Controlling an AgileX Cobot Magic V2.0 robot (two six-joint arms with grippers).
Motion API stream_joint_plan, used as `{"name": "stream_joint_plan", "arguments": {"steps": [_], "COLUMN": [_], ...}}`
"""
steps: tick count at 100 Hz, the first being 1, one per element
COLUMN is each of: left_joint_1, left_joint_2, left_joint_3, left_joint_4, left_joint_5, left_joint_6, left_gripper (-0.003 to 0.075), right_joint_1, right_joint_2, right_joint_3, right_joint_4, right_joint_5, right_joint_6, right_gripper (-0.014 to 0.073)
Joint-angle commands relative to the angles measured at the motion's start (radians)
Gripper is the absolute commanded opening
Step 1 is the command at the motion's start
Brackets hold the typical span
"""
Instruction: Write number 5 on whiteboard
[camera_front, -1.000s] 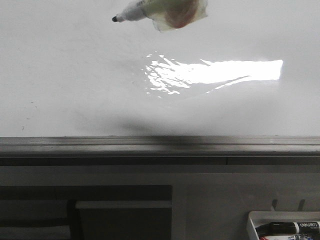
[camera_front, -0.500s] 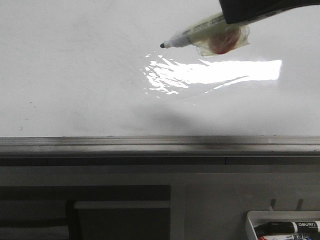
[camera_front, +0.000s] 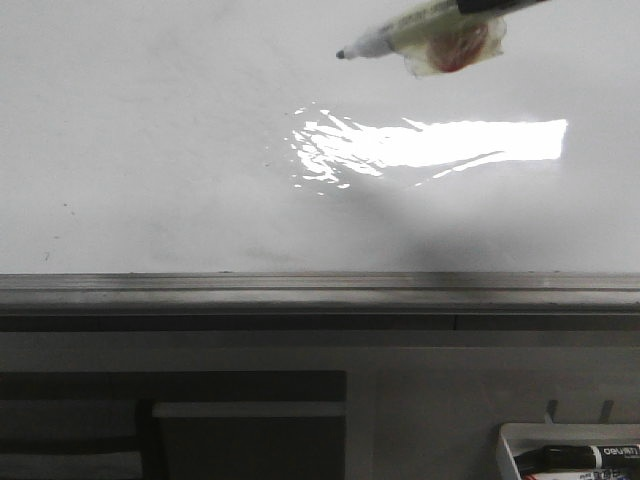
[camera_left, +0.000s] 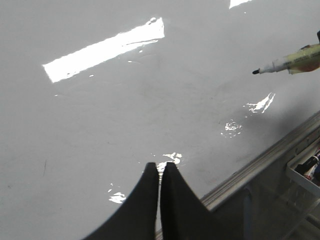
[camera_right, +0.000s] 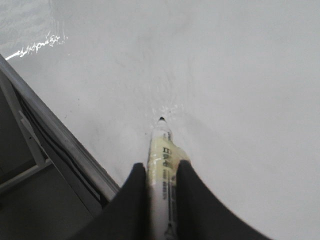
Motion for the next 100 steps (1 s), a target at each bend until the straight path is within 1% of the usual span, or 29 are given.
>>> {"name": "stream_joint_plan", "arguments": {"steps": [1, 20, 28, 37, 60, 64, 68, 76, 85, 100], "left_joint_1": [0.004, 0.004, 0.004, 0.004, 0.004, 0.004, 0.004, 0.004, 0.004, 0.004], "left_joint_2": [0.01, 0.01, 0.01, 0.01, 0.01, 0.01, 0.01, 0.01, 0.01, 0.01], "left_joint_3": [-0.026, -0.026, -0.026, -0.026, -0.026, -0.024, -0.024, -0.024, -0.024, -0.024], "left_joint_4": [-0.018, -0.018, -0.018, -0.018, -0.016, 0.01, 0.067, 0.155, 0.157, 0.157], "left_joint_5": [-0.076, -0.076, -0.076, -0.076, -0.078, -0.101, -0.141, -0.222, -0.267, -0.27], "left_joint_6": [-0.012, -0.012, -0.012, -0.012, -0.008, 0.021, 0.065, 0.075, 0.075, 0.075], "left_gripper": [-0.002, -0.002, -0.002, -0.002, -0.002, -0.002, -0.002, -0.002, -0.002, -0.002], "right_joint_1": [-0.008, -0.073, -0.098, -0.106, -0.106, -0.106, -0.106, -0.106, -0.106, -0.106], "right_joint_2": [0.008, 0.089, 0.113, 0.124, 0.129, 0.131, 0.133, 0.143, 0.146, 0.151], "right_joint_3": [-0.063, -0.122, -0.159, -0.197, -0.24, -0.24, -0.24, -0.24, -0.24, -0.24], "right_joint_4": [-0.014, -0.014, -0.014, -0.019, -0.014, -0.014, -0.014, -0.014, -0.014, -0.014], "right_joint_5": [-0.06, -0.032, 0.024, 0.076, 0.104, 0.118, 0.133, 0.14, 0.122, 0.111], "right_joint_6": [0.001, 0.001, 0.001, 0.001, 0.001, 0.001, 0.001, 0.001, 0.001, 0.001], "right_gripper": [-0.0039, -0.0039, -0.0039, -0.0039, -0.004, -0.004, -0.004, -0.004, -0.004, -0.004]}}
